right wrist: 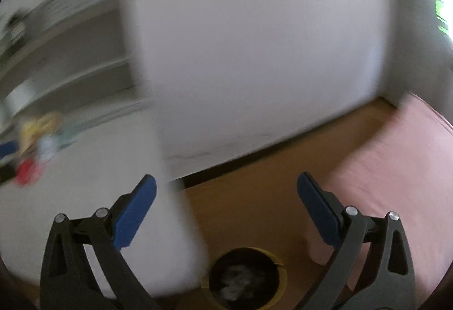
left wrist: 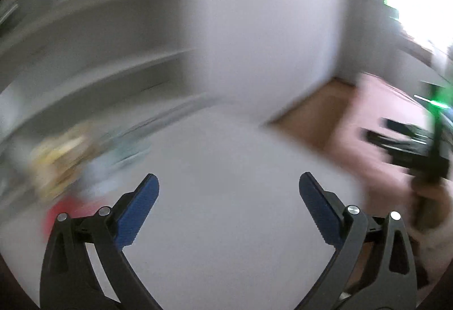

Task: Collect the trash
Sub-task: 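Grasp the red cup lid with the left tool while the right tool grasps the pink candy box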

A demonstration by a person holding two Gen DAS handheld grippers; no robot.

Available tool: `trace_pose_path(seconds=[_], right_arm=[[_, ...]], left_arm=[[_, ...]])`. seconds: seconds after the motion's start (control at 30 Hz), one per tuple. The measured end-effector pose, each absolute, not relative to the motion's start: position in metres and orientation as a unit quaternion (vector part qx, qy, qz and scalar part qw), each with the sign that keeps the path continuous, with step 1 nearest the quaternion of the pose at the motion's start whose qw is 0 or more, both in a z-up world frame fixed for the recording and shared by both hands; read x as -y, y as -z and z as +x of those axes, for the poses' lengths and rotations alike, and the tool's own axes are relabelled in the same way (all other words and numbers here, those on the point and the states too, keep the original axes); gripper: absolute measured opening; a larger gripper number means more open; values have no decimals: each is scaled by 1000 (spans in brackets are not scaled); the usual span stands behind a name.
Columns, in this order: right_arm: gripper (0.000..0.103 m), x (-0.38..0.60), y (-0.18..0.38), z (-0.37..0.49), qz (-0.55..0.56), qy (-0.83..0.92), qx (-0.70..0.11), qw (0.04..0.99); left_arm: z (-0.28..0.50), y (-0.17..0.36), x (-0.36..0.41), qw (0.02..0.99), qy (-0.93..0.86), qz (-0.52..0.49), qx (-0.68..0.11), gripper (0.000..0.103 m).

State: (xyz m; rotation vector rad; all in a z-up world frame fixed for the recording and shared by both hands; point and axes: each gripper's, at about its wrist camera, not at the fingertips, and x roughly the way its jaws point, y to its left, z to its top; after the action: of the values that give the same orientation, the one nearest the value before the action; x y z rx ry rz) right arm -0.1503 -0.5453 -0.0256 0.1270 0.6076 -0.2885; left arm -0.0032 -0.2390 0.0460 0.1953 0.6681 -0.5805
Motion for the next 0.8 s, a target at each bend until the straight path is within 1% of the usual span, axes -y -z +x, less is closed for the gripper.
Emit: trace_pose_path(seconds=[0.1, 0.17, 0.23, 0.33, 0.47, 0.53, 0.6, 0.7, 0.8], right_arm=[[96, 476, 27, -99, 37, 35, -325, 944], [96, 429, 32, -70, 24, -32, -343, 938], [96, 375, 40, -37, -3, -110, -371, 922], [96, 312, 54, 3, -57, -139, -410, 900], [96, 269, 61, 43, -53, -151, -434, 887], [96, 250, 68, 52, -61, -154, -442, 882], [96, 223, 78, 64, -80, -163, -450, 874], [96, 206, 93, 73, -112, -140, -458, 871], [96, 217, 96, 79, -89, -122, -459, 875]], left_arm=[[38, -23, 145, 915, 150, 66, -368, 96], [52, -9, 100, 911, 116, 36, -395, 96], [62, 0, 73, 904, 104, 30, -413, 96], [62, 6, 57, 899, 105, 43, -424, 96], [68, 8, 39, 897, 110, 42, -425, 96], [59, 1, 28, 900, 98, 38, -424, 96], [65, 5, 12, 899, 94, 34, -426, 96], [76, 6, 4, 897, 102, 28, -430, 96], [89, 11, 18, 893, 116, 34, -433, 96]])
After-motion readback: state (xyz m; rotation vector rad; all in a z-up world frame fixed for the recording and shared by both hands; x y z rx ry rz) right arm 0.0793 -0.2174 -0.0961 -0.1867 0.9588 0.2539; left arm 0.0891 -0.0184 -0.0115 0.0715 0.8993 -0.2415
